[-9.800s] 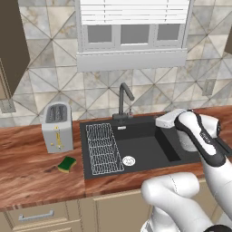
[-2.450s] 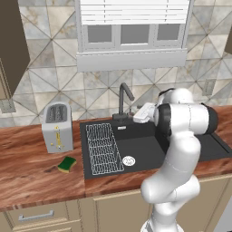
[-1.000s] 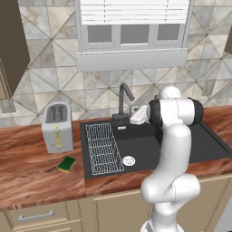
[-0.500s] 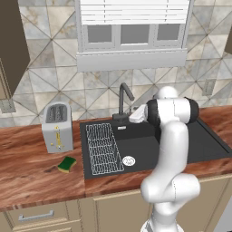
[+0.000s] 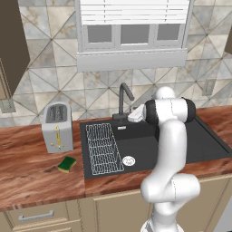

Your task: Soak the sponge with water for a few seconds and then drop it inside the sink.

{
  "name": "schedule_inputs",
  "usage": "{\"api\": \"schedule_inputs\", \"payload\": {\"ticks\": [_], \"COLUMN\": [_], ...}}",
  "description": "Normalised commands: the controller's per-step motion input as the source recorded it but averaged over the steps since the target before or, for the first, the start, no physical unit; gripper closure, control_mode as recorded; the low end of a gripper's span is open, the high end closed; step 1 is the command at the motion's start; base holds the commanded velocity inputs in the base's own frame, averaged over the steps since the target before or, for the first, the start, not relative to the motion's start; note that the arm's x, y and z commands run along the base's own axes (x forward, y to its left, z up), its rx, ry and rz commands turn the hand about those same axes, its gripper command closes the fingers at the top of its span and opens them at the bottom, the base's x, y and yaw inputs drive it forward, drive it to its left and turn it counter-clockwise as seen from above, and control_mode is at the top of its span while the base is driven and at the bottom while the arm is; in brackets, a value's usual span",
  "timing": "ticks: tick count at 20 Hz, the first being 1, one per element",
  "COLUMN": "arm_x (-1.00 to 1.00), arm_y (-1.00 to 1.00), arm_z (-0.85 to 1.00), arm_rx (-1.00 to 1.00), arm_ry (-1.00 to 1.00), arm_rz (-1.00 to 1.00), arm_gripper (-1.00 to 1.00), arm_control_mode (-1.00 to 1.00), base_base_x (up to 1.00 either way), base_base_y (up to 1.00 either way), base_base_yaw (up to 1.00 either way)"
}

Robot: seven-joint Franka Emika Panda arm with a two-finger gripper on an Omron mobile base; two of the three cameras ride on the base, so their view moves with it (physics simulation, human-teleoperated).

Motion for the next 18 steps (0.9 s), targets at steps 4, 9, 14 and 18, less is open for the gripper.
{"api": "schedule_inputs", "payload": {"ticks": [4, 9, 14, 18], "arm_x": [0.27, 0.28, 0.19, 0.13], "arm_y": [0.0, 0.0, 0.0, -0.03], "arm_z": [-0.06, -0.04, -0.05, -0.07], "arm_rx": [0.0, 0.0, 0.0, 0.0], "arm_ry": [0.0, 0.0, 0.0, 0.0], "arm_rz": [-0.02, 0.0, 0.0, 0.0], "arm_gripper": [-1.0, -1.0, -1.0, -1.0], "arm_control_mode": [-1.0, -1.0, -1.0, -1.0], "base_base_x": [0.0, 0.0, 0.0, 0.0], "base_base_y": [0.0, 0.0, 0.0, 0.0], "base_base_yaw": [0.0, 0.0, 0.0, 0.0]}}
